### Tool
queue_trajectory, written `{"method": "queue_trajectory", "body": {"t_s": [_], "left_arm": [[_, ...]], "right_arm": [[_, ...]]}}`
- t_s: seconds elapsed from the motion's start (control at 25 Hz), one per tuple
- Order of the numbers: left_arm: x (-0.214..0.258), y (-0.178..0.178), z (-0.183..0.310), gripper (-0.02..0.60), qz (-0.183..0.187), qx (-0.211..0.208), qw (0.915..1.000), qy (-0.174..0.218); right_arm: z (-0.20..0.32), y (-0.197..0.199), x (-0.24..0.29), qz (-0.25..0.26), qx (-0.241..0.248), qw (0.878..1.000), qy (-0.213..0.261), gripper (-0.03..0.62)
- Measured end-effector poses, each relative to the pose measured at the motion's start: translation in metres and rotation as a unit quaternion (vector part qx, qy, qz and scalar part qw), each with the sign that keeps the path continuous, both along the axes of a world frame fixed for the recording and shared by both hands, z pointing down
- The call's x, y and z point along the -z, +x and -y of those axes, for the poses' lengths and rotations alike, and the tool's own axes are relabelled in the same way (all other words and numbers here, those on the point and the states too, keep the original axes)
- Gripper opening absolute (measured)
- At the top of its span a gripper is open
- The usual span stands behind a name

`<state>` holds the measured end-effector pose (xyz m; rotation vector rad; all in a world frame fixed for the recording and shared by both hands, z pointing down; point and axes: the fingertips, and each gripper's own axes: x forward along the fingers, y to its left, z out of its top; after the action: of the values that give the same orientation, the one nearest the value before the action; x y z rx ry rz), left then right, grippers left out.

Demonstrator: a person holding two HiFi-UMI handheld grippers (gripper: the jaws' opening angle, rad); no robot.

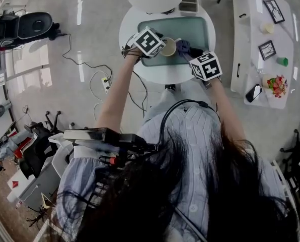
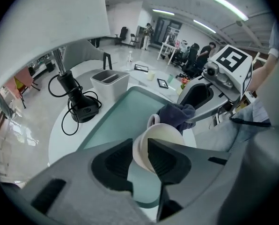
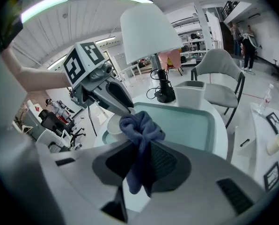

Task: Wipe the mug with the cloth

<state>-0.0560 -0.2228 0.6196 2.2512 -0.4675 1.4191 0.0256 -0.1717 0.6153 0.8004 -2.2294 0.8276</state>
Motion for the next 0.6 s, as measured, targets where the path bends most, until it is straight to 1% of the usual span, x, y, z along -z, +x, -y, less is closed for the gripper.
{"method": "queue_trajectory", "body": {"t_s": [0.08, 0.16, 0.24, 0.32, 0.48, 0.6], "left_arm": [[-0.004, 0.002, 0.0, 0.109, 0.004, -0.003, 0.9999, -0.011], [-0.007, 0.005, 0.0, 0.077, 0.001, 0.003, 0.9997, -0.025], [-0.008, 0.004, 0.001, 0.06, 0.0, 0.009, 0.9996, -0.026], [-0.008, 0.002, 0.002, 0.06, 0.001, 0.019, 0.9995, -0.024], [-0.008, 0.001, 0.002, 0.058, 0.005, 0.049, 0.9986, -0.019], [-0.007, -0.006, -0.001, 0.056, 0.003, 0.088, 0.9959, -0.022]], "right_arm": [[0.0, 0.0, -0.001, 0.0, 0.003, 1.0, -0.002, 0.107], [0.0, 0.001, -0.001, 0.0, 0.005, 1.0, -0.003, 0.107], [0.0, 0.0, -0.002, -0.001, 0.006, 1.0, -0.003, 0.107], [0.001, -0.001, -0.003, -0.001, 0.005, 1.0, -0.003, 0.106], [0.003, 0.0, -0.003, 0.0, -0.001, 1.0, -0.003, 0.106], [0.003, -0.003, -0.002, 0.001, -0.003, 1.0, -0.002, 0.107]]}}
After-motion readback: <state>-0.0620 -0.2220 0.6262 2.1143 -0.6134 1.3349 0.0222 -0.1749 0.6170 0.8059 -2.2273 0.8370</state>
